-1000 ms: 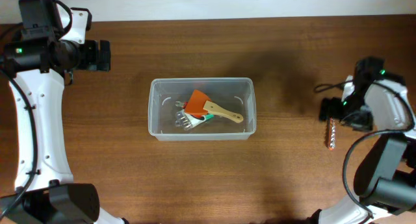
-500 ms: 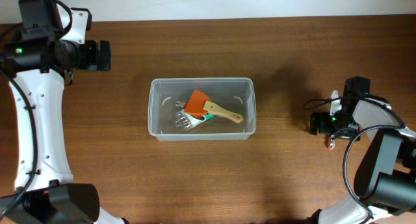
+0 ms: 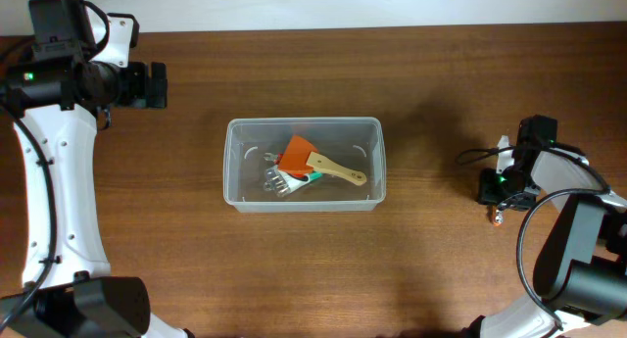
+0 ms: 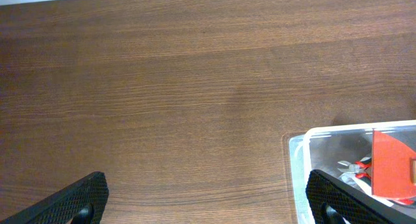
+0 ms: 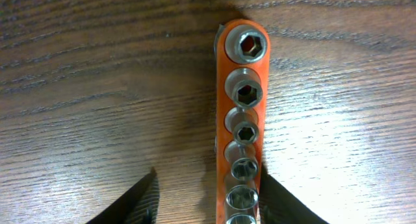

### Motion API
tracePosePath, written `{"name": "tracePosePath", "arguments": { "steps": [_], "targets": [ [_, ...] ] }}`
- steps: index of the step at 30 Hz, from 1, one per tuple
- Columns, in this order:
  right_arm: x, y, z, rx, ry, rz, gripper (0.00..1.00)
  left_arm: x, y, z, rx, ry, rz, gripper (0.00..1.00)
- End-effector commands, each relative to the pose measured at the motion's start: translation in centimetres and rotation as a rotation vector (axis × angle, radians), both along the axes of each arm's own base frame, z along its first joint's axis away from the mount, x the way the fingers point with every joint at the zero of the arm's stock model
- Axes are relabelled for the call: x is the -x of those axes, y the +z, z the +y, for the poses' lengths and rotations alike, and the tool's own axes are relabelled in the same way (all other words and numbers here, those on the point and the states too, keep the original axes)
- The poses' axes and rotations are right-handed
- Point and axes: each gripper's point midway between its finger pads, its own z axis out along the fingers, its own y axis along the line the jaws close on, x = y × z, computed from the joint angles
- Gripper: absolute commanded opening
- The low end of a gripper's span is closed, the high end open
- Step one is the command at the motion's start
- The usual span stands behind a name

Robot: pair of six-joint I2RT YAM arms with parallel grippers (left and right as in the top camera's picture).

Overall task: Pack container
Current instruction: 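Grasp the orange socket rail with the right gripper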

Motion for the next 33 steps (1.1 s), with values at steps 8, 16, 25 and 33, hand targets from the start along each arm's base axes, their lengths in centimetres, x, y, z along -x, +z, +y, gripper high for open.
{"name": "tracePosePath", "arguments": {
  "steps": [8, 16, 25, 33],
  "targets": [
    [0.90, -0.57, 0.01, 0.007, 0.002, 0.029, 0.37, 0.10, 0.24, -0.22, -0.002, -0.020, -0.005, 0.99],
    [0.90, -0.57, 0.01, 0.008, 0.002, 0.028, 0.33, 0.11, 0.23, -0.22, -0.002, -0.020, -0.005, 0.99],
    [0.80, -0.56, -0.02, 0.009, 0.002, 0.024, 0.16, 0.13, 0.21, -0.22, -0.002, -0.020, -0.004, 0.99],
    [0.08, -0.21, 0.25, -0.016, -0.045, -0.001, 0.04, 0.16, 0.18, -0.23, -0.001, -0.020, -0.002, 0.99]
  ]
}}
